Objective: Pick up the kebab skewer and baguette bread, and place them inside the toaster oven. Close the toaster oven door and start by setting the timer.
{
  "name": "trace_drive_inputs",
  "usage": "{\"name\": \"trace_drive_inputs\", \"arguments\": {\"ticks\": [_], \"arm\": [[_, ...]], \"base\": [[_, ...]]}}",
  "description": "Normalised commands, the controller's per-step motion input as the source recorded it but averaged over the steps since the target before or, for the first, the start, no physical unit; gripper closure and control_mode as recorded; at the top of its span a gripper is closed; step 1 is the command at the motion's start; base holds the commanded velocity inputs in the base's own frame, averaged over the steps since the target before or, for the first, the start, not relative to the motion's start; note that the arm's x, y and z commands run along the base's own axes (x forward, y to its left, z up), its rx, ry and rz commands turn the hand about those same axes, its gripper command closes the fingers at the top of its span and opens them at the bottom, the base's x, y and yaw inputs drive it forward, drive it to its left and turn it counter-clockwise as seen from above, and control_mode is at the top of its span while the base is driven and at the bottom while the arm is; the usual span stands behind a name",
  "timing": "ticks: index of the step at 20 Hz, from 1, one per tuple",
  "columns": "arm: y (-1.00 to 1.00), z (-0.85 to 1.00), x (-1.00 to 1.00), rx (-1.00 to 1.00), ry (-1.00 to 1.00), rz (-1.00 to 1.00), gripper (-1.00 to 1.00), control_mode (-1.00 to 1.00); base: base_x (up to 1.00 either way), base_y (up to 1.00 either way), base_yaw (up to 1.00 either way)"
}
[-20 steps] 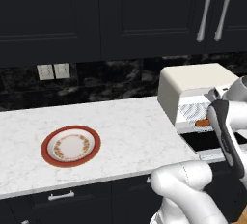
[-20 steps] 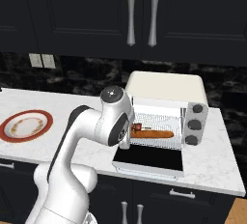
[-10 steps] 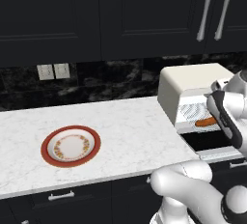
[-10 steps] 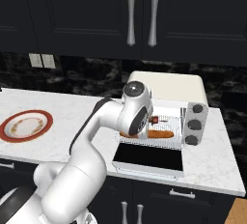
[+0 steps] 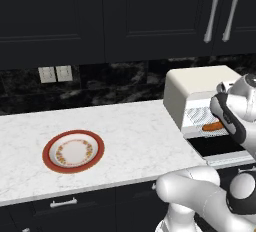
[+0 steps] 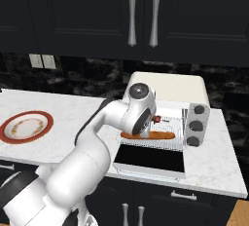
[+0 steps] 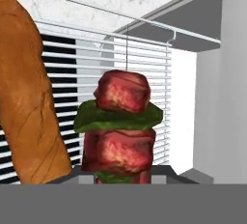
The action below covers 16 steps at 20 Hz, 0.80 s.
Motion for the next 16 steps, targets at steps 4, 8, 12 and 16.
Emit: {"name": "trace_drive_inputs", "arguments": {"ticks": [4,8,12,16], "arm": [[-0.08,-0.24,0.03,0.05,-0.06,0.0,1.0,-1.0],[-0.01,-0.05,0.17,0.01,-0.01,0.0,1.0,-1.0],[0.0,-0.01,0.21,0.0,0.0,0.0,1.0,-1.0],[0.0,-0.04,0.17,0.0,0.0,0.0,1.0,-1.0]], "base": [[0.0,0.0,0.0],[0.0,0.0,0.0],[0.0,0.0,0.0],[0.0,0.0,0.0]]}}
